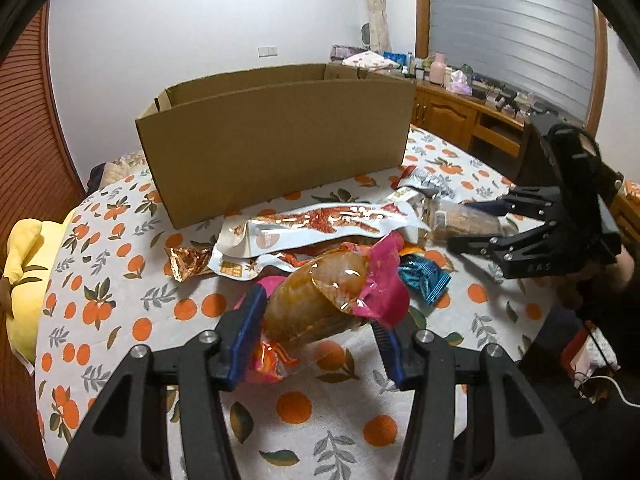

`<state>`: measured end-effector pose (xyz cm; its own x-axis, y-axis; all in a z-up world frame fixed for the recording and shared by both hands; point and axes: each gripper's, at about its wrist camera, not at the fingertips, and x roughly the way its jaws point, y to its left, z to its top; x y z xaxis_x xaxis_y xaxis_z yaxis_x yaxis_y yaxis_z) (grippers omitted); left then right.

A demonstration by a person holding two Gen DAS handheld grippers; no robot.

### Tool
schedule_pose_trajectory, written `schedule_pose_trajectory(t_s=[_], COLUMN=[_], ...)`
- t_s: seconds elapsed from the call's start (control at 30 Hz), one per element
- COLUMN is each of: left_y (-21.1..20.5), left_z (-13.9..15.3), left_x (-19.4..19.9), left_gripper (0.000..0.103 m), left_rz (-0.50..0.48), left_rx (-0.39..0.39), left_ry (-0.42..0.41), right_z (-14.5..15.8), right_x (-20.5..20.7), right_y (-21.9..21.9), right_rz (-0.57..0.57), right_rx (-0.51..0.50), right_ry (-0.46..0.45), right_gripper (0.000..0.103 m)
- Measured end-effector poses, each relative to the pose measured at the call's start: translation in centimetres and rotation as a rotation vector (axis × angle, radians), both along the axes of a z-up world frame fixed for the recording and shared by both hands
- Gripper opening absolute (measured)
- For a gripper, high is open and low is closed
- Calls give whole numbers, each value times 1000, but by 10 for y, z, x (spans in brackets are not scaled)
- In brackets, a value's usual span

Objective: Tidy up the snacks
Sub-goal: 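Lift the pink bread with the left tool while the right tool lifts the cracker pack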

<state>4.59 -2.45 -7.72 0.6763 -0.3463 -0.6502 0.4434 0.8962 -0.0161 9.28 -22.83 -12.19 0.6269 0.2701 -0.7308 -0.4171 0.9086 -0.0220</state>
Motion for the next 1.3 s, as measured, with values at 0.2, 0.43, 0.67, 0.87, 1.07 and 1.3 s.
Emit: schedule_pose_trajectory(t_s=[0.2, 0.43, 0.67, 0.87, 1.07, 1.3], left_y=[2, 3, 8, 10, 15, 19], left_z=[11, 17, 30, 47, 58, 70], left_x=[-2, -2, -1, 1, 5, 7], left_gripper=[50, 50, 50, 50, 50, 50], left_rz=[5, 7, 20, 20, 33, 41], left_rx=[-21, -42, -69, -77, -84, -89], left_ry=[-19, -40, -58, -90, -110, -134], right_z=[1, 6, 29, 51, 66, 80], right_x=[-3, -13, -25, -30, -34, -36], right_y=[2, 6, 8, 11, 12, 11], right_rz=[-3, 19, 25, 34, 36, 33], right_rx=[-12, -37, -3, 11, 22, 40], right_ry=[-9, -6, -59, -109, -142, -172], right_gripper=[55, 43, 42, 42, 42, 42])
